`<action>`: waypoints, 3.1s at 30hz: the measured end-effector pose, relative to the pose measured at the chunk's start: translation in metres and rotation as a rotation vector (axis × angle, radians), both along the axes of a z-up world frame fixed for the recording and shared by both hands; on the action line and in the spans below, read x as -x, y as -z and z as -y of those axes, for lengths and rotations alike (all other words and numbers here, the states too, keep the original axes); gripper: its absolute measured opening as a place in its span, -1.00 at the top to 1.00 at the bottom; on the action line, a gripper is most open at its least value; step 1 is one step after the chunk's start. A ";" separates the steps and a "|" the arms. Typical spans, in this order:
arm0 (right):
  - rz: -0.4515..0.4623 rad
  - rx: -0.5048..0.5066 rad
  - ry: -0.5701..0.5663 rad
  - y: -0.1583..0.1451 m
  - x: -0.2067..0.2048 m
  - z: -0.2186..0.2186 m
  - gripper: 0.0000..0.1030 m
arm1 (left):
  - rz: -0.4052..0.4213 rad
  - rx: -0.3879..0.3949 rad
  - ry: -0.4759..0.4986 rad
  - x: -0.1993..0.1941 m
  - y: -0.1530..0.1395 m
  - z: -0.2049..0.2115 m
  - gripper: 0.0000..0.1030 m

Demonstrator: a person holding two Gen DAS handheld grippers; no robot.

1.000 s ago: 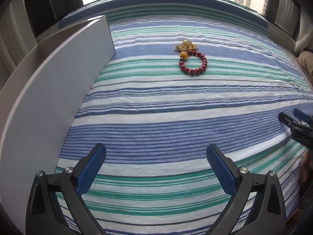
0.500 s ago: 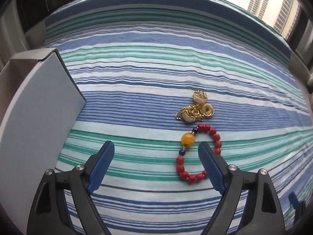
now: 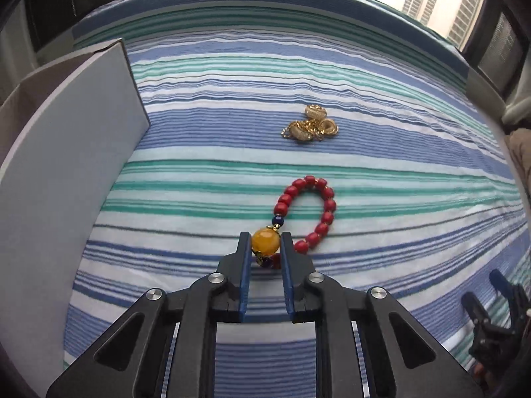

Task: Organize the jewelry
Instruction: 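Grasp the red bead bracelet at its amber bead with the left tool, then grasp the gold earrings with the right tool while the left tool holds the bracelet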

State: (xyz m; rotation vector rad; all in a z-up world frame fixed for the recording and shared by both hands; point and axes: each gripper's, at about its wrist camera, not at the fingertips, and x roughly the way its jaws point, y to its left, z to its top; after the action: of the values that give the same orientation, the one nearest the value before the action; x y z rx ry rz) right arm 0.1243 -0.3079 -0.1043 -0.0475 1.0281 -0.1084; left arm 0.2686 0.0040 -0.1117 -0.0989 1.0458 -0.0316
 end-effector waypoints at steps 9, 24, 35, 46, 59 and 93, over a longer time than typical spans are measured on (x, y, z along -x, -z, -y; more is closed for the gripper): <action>0.000 0.000 0.000 0.000 0.000 0.000 -0.78 | 0.039 -0.085 -0.097 0.085 0.003 -0.033 0.68; -0.001 0.000 -0.001 0.000 0.000 0.000 -0.79 | 0.016 -0.022 -0.126 0.076 0.006 -0.055 0.27; -0.073 -0.003 0.003 -0.002 -0.006 -0.002 -0.78 | 0.025 0.048 -0.114 0.078 0.006 -0.065 0.22; -0.224 -0.384 -0.167 -0.029 -0.172 -0.094 0.02 | 0.038 -0.014 -0.095 0.087 0.005 -0.056 0.69; -0.239 -0.112 -0.142 0.029 -0.253 -0.174 0.53 | 0.060 0.019 -0.086 0.097 0.002 -0.058 0.70; 0.193 -0.298 -0.529 -0.222 -0.040 -0.135 0.96 | 0.207 0.314 -0.058 0.197 -0.146 -0.116 0.71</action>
State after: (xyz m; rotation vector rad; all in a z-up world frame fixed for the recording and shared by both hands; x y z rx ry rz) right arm 0.1643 -0.1724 0.1177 -0.0354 0.8020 0.5121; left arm 0.0712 0.1197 0.0340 -0.4024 0.8242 -0.1503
